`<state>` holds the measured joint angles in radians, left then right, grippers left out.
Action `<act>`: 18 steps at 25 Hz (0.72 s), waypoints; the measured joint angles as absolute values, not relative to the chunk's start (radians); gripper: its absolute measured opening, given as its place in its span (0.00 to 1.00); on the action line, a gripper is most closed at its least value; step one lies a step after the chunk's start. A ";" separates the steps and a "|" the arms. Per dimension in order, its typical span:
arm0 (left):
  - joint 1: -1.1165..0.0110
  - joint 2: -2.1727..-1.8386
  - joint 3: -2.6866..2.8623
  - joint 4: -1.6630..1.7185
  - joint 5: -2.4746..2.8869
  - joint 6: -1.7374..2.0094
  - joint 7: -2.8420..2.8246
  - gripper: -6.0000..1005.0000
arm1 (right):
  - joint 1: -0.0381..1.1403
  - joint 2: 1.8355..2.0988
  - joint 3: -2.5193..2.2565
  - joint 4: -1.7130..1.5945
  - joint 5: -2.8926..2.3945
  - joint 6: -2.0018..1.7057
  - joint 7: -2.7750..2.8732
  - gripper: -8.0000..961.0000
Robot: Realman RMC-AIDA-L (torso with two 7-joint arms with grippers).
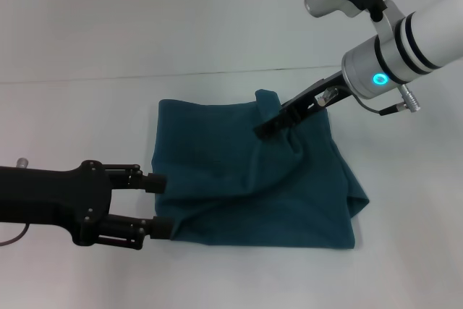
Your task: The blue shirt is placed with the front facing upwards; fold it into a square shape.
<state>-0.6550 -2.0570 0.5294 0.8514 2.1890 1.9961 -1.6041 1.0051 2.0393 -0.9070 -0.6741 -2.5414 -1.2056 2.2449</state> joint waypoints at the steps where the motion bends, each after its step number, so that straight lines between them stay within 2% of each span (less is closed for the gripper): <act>1: -0.655 -2.057 0.529 0.851 2.189 1.995 -1.604 0.82 | 1.006 2.040 -0.907 -0.668 -2.540 -1.201 2.245 0.95; 11: -0.658 -2.057 0.528 0.851 2.189 1.984 -1.605 0.82 | 1.006 2.044 -0.907 -0.632 -2.539 -1.162 2.255 0.95; 13: -0.659 -2.056 0.528 0.851 2.189 1.981 -1.605 0.82 | 1.004 2.046 -0.902 -0.628 -2.538 -1.158 2.263 0.92; 18: -0.660 -2.056 0.528 0.851 2.189 1.971 -1.605 0.82 | 1.001 2.048 -0.894 -0.623 -2.533 -1.151 2.306 0.76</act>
